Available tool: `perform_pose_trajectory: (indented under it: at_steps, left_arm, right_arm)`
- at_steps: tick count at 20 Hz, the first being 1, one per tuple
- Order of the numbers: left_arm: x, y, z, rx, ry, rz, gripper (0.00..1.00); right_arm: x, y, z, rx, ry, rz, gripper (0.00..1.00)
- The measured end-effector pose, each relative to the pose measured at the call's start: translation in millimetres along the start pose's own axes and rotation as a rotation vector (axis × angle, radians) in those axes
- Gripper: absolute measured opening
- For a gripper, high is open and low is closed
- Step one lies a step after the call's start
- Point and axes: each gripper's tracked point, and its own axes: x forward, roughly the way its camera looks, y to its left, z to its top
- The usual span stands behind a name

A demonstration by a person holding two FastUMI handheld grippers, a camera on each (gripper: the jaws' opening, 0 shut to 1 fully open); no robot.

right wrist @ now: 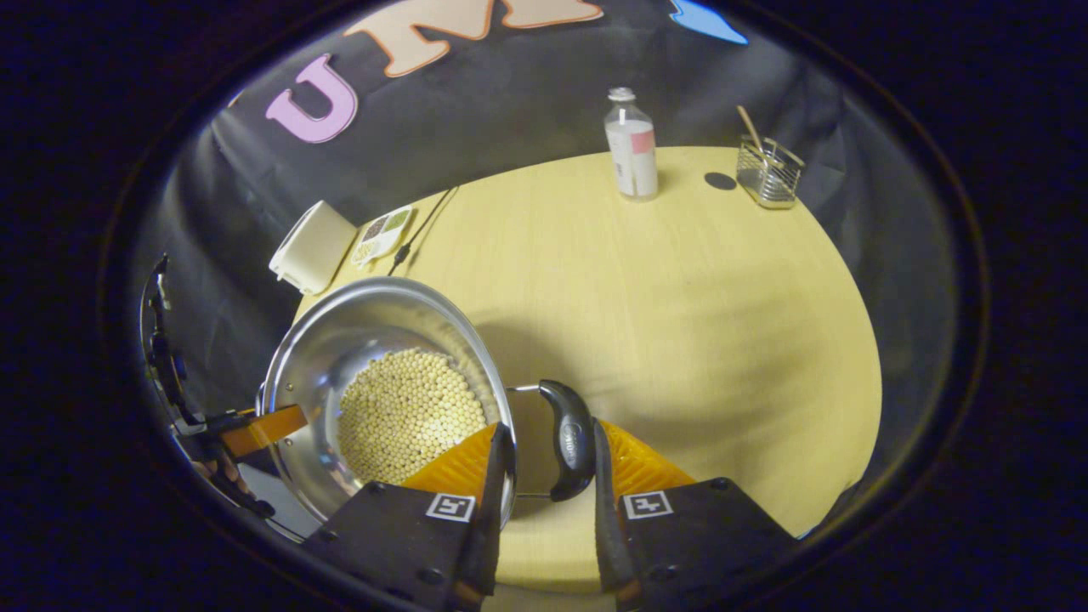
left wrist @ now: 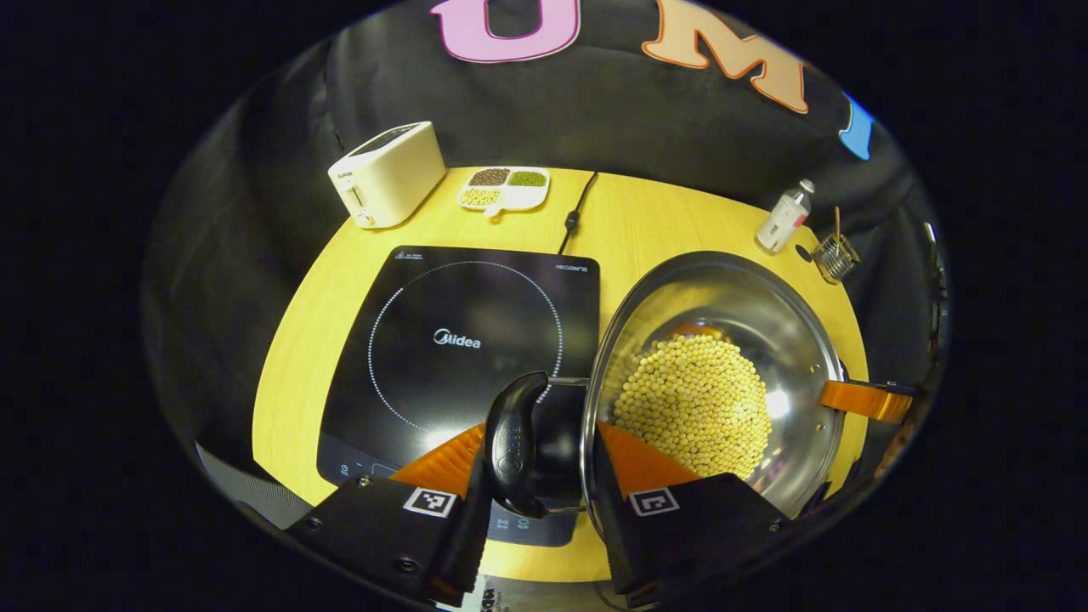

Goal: First push the handle of the pot to place it horizontally, then grasp the pot with both hands and set it on the induction cooktop.

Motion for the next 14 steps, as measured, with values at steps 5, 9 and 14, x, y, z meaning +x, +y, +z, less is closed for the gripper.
perform_pose_trajectory:
  at_steps: [5,9,14]
  left_arm:
    - [17.7,50.1,1.9,-0.023,0.020,-0.076,0.61]
    - [36.7,87.8,6.3,-0.013,0.044,-0.150,0.59]
    - [53.2,134.4,29.5,0.019,0.020,-0.188,0.59]
  right_arm:
    - [7.9,51.4,-1.6,-0.011,-0.002,-0.072,0.48]
    - [11.5,94.2,-9.0,-0.006,-0.003,-0.147,0.44]
    - [23.4,146.8,-11.9,-0.006,-0.005,-0.195,0.44]
